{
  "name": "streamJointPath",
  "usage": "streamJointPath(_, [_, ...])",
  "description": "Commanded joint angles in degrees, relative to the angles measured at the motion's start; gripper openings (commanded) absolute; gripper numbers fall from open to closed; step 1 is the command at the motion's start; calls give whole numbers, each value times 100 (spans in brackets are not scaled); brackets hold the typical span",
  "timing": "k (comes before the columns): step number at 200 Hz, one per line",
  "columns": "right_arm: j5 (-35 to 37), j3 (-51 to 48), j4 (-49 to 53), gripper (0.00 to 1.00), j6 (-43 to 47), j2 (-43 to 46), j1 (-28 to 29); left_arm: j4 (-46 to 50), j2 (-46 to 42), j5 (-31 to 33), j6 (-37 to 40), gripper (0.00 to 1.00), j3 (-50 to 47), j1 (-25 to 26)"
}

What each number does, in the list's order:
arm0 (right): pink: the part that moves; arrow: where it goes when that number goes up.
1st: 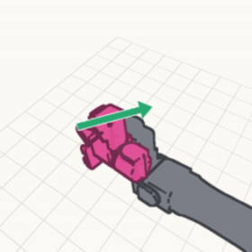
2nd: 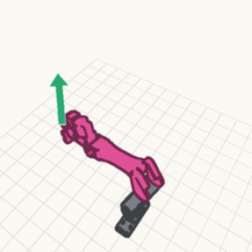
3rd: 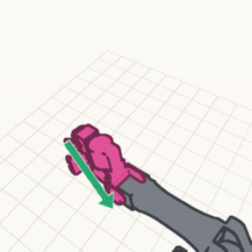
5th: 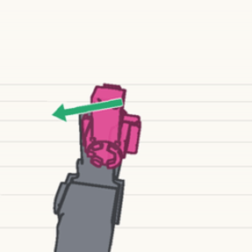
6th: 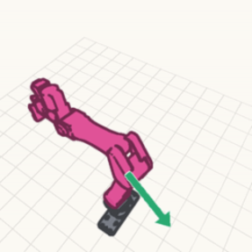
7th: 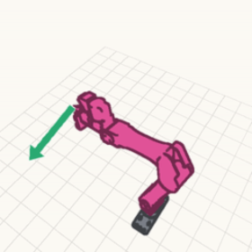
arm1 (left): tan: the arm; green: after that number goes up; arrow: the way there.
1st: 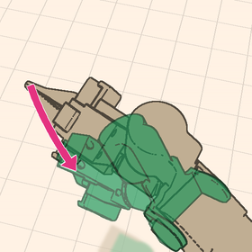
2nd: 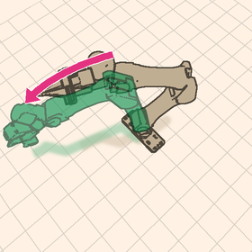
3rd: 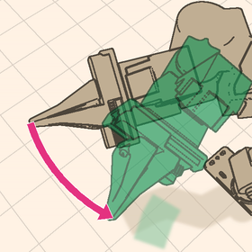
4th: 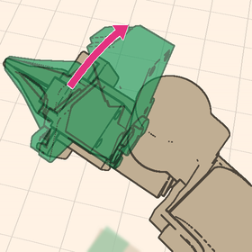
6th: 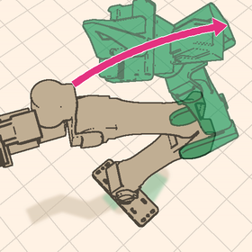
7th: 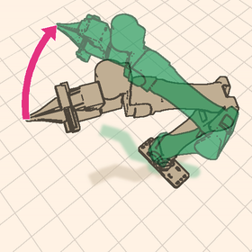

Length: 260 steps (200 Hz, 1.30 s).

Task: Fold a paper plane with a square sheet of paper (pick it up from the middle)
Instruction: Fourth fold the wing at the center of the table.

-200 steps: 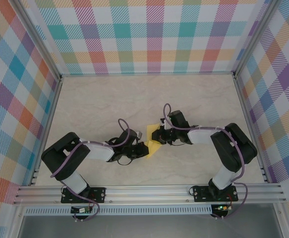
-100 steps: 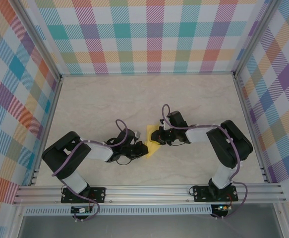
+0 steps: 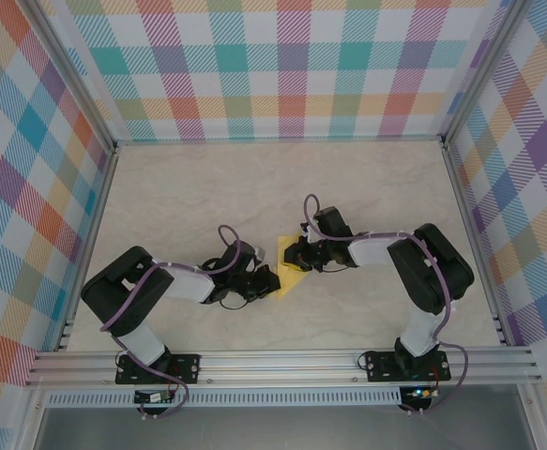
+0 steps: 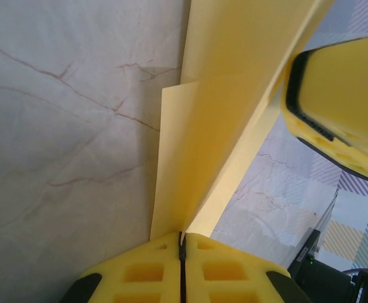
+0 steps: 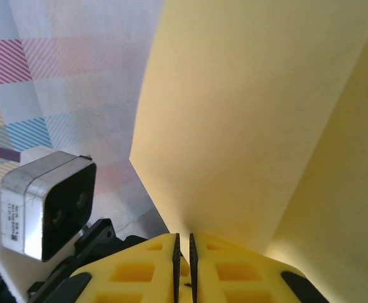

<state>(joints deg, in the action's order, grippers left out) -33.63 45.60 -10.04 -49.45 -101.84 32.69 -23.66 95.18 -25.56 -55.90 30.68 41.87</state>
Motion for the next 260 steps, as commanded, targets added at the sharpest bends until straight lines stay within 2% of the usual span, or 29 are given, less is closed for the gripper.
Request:
streamJointPath(1, [137, 196, 276, 15, 133, -153, 27, 822, 368, 256, 106, 7, -22, -41])
streamJointPath(48, [310, 163, 300, 14, 87, -228, 18, 969, 481, 193, 188, 7, 34, -48])
streamJointPath(87, [348, 14, 242, 16, 66, 247, 19, 1008, 509, 140, 425, 6, 136, -48])
streamJointPath(123, [-139, -10, -106, 17, -10, 408, 32, 1153, 597, 44, 631, 6, 288, -50])
streamJointPath(155, [-134, 89, -37, 16, -35, 192, 32, 1133, 692, -20, 559, 6, 325, -65])
streamJointPath(214, [443, 243, 499, 16, 123, 33, 28, 1334, 818, -122, 580, 6, 428, -91])
streamJointPath(260, [580, 275, 662, 16, 252, -26, 23, 1458, 863, -158, 622, 6, 492, -96])
